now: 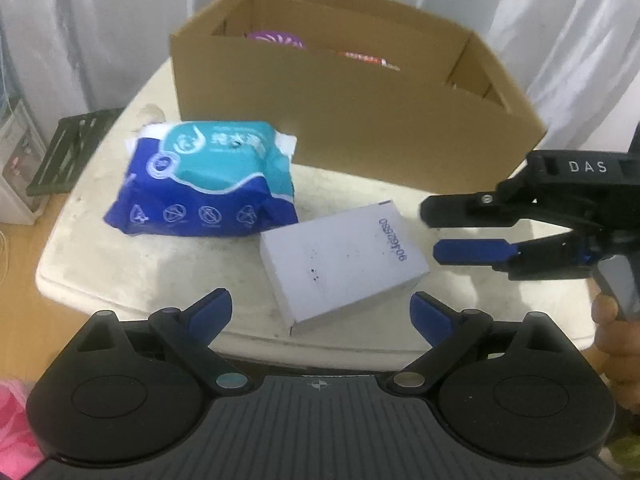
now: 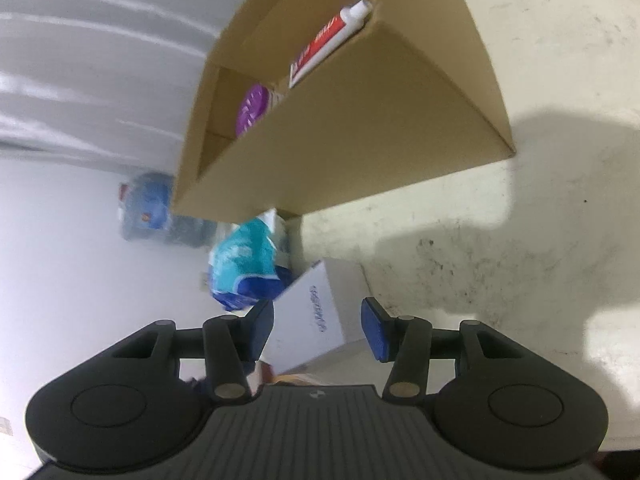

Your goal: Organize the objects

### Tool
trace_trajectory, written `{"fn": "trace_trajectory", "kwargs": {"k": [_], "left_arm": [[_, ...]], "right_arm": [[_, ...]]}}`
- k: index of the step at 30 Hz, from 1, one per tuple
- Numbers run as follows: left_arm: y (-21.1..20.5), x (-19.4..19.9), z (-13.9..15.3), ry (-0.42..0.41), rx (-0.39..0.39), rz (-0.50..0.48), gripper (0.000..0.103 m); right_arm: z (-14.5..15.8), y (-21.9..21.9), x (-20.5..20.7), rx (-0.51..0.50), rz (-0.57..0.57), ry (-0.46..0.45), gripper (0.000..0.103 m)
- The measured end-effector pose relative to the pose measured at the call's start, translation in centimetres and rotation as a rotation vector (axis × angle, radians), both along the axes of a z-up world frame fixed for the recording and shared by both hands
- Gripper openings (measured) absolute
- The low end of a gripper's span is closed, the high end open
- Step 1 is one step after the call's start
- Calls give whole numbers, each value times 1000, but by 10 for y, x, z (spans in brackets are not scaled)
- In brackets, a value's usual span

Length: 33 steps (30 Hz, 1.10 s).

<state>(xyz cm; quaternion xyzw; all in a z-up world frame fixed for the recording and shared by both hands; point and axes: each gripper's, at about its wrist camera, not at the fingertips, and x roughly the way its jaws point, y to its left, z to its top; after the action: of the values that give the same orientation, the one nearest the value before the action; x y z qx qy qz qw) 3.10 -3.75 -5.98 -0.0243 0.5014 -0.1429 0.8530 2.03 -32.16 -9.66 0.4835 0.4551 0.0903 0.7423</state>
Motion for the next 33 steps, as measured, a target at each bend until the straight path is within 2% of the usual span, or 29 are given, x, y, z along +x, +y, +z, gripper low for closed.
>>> {"fn": "trace_trajectory", "kwargs": {"k": [9, 11, 15, 18, 22, 33], "left_arm": [[-9, 20, -16, 60, -43, -45, 97], [-11, 22, -19, 79, -56, -47, 97], [-18, 23, -20, 76, -28, -41, 97], [-19, 21, -21, 77, -24, -31, 97], [-22, 17, -22, 93, -46, -35, 97], [-59, 2, -21, 100, -35, -139, 97]], "right_arm": [[3, 19, 8, -135, 81, -6, 56], [3, 21, 11, -140, 104, -10, 58], [3, 22, 15, -151, 136, -8, 59], [-2, 18, 17, -123, 144, -3, 59], [-2, 14, 18, -121, 157, 7, 59], [5, -5, 4, -215, 147, 5, 59]]}}
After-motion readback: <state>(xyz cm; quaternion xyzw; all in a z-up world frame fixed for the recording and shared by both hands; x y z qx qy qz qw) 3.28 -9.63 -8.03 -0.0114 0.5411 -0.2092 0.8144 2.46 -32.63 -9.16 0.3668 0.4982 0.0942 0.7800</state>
